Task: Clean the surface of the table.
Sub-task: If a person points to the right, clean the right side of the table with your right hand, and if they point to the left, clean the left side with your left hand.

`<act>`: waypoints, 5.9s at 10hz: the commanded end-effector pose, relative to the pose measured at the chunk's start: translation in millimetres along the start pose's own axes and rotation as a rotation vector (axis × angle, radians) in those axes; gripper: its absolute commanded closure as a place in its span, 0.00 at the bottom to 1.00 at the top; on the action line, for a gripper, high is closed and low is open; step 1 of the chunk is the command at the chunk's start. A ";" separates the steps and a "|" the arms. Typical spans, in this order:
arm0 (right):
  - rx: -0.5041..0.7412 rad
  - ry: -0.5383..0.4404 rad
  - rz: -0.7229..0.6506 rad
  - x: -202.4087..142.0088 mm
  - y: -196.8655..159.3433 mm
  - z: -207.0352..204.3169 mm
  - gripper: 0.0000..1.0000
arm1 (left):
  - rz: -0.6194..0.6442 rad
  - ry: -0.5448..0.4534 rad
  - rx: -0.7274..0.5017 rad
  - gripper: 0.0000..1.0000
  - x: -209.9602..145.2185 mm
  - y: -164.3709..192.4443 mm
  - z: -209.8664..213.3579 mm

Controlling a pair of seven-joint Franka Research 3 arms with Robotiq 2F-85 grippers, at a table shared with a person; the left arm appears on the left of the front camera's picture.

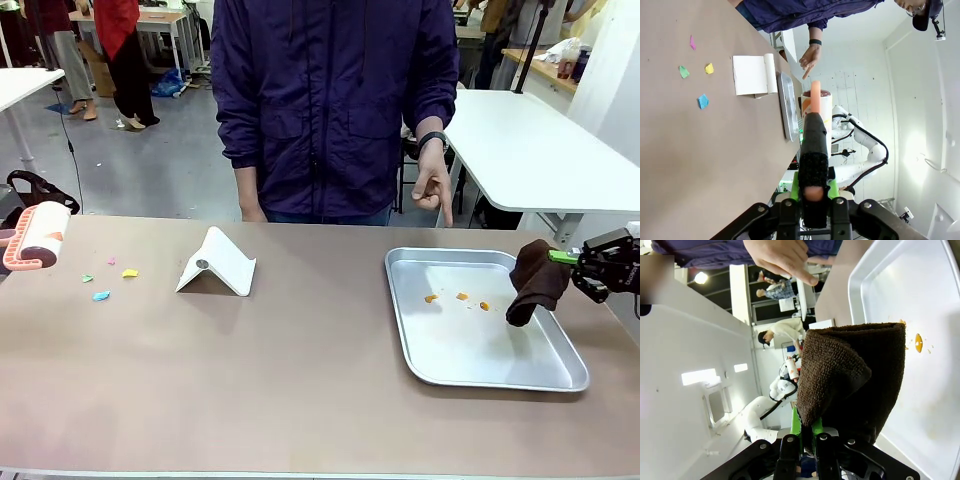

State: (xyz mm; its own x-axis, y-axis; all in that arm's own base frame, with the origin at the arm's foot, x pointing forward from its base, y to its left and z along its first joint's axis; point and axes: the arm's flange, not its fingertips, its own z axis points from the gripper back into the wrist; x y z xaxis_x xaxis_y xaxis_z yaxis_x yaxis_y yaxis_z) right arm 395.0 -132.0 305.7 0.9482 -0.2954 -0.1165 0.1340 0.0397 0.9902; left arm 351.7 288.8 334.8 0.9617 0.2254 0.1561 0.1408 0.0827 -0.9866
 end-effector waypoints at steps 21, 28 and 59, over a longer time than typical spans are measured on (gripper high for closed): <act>-1.050 0.266 0.257 46.5 24.0 -207.0 0.91 | -0.008 0.005 -0.002 1.00 -1.5 -3.6 1.2; -0.942 0.462 0.426 18.6 20.1 -269.3 0.91 | -0.008 0.005 -0.002 1.00 -1.5 -3.6 1.2; -0.013 0.320 -0.160 78.6 31.7 -122.2 0.91 | -0.008 0.005 -0.002 1.00 -1.5 -3.6 1.2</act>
State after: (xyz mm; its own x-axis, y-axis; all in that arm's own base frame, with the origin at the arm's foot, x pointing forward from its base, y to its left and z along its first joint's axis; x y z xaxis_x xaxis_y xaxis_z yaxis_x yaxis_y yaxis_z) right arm 497.9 -19.2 325.3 0.9764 -0.0439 -0.2115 0.2160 0.2142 0.9526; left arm 351.9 289.5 334.7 0.9615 0.2260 0.1564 0.1407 0.0842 -0.9865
